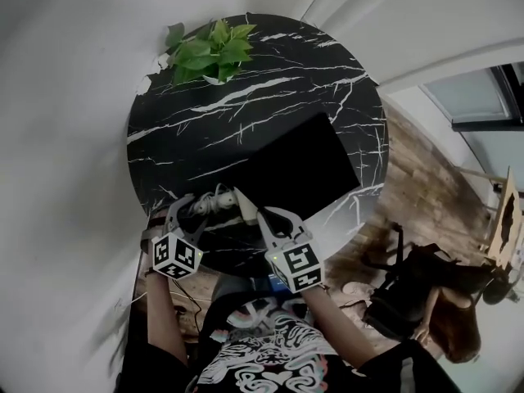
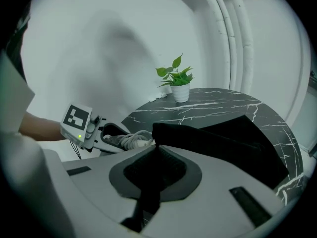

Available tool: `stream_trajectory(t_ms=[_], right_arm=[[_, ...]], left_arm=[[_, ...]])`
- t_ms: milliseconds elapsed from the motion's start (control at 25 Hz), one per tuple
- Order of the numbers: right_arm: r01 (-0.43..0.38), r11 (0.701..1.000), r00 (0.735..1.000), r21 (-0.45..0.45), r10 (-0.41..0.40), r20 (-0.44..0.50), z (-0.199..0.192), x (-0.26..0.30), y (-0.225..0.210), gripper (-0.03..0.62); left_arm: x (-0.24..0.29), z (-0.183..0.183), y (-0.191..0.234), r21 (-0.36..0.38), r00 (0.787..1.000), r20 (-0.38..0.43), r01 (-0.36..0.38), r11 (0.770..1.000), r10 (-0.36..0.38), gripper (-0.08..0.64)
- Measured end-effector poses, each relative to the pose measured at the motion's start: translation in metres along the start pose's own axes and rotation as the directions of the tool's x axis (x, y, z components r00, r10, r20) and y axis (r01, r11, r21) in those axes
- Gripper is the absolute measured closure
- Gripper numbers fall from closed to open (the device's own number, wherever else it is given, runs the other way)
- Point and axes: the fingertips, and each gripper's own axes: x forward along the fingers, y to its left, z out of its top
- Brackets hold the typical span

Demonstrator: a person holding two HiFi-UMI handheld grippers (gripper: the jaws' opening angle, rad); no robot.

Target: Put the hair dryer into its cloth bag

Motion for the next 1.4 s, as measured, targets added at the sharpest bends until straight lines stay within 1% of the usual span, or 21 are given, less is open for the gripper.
stream_trajectory(t_ms=[80, 280, 440, 520, 720, 880, 1000, 1120, 1200, 1240, 1280, 1320, 1360, 1400], right_arm=[[-0.010, 1.000, 1.000, 0.002, 0.010, 0.010, 0.006, -0.006, -0.002, 0.566], [-0.036, 0.999, 0.999, -0.017, 0.037, 0.037, 0.017, -0.015, -0.007, 0.566], [-0.057, 0.998, 0.997, -0.003, 0.057, 0.050, 0.020, -0.017, -0.005, 0.566], [-0.064, 0.998, 0.997, 0.001, 0.064, 0.051, 0.020, -0.018, -0.005, 0.566], [-0.076, 0.997, 0.995, 0.027, 0.074, 0.074, 0.022, -0.021, -0.010, 0.566], [-0.051, 0.998, 0.996, 0.035, 0.048, 0.081, 0.023, -0.023, -0.019, 0.566], [-0.024, 0.999, 0.997, 0.037, 0.022, 0.080, 0.022, -0.024, -0.032, 0.566], [-0.029, 0.998, 0.997, 0.047, 0.026, 0.072, 0.017, -0.023, -0.042, 0.566], [-0.050, 0.997, 0.997, 0.061, 0.046, 0.061, 0.014, -0.020, -0.044, 0.566], [-0.068, 0.995, 0.997, 0.068, 0.065, 0.051, 0.012, -0.018, -0.042, 0.566], [-0.091, 0.993, 0.995, 0.075, 0.088, 0.039, 0.010, -0.017, -0.039, 0.566], [-0.117, 0.990, 0.993, 0.076, 0.116, 0.027, 0.007, -0.016, -0.035, 0.565], [-0.142, 0.987, 0.990, 0.071, 0.141, 0.015, 0.005, -0.015, -0.029, 0.556], [-0.152, 0.987, 0.988, 0.055, 0.152, 0.006, 0.004, -0.016, -0.026, 0.524]], left_arm=[[-0.008, 0.009, -0.011, -0.034, 1.000, 0.021, 0.003, 0.999, -0.002, 0.350], [-0.019, 0.043, -0.029, -0.124, 0.994, 0.106, -0.001, 0.992, 0.015, 0.371], [-0.001, 0.063, -0.035, -0.145, 0.990, 0.144, 0.021, 0.989, 0.000, 0.373], [0.010, 0.079, -0.034, -0.139, 0.987, 0.161, 0.035, 0.990, -0.012, 0.374], [0.050, 0.129, -0.030, -0.092, 0.979, 0.203, 0.056, 0.994, -0.037, 0.377], [0.085, 0.160, -0.031, -0.059, 0.971, 0.235, 0.065, 0.996, -0.050, 0.377], [0.104, 0.174, -0.034, -0.020, 0.966, 0.248, 0.082, 0.996, -0.075, 0.377], [0.113, 0.179, -0.034, 0.000, 0.961, 0.261, 0.092, 0.996, -0.089, 0.374], [0.113, 0.180, -0.036, -0.006, 0.950, 0.285, 0.135, 0.991, -0.127, 0.371], [0.110, 0.179, -0.038, -0.005, 0.941, 0.298, 0.167, 0.986, -0.158, 0.343], [0.106, 0.176, -0.043, 0.008, 0.933, 0.306, 0.195, 0.981, -0.188, 0.231], [0.099, 0.171, -0.047, 0.032, 0.929, 0.304, 0.210, 0.977, -0.209, 0.170], [0.090, 0.162, -0.050, 0.057, 0.931, 0.294, 0.207, 0.977, -0.215, 0.153], [0.080, 0.152, -0.050, 0.067, 0.937, 0.285, 0.192, 0.979, -0.203, 0.149]])
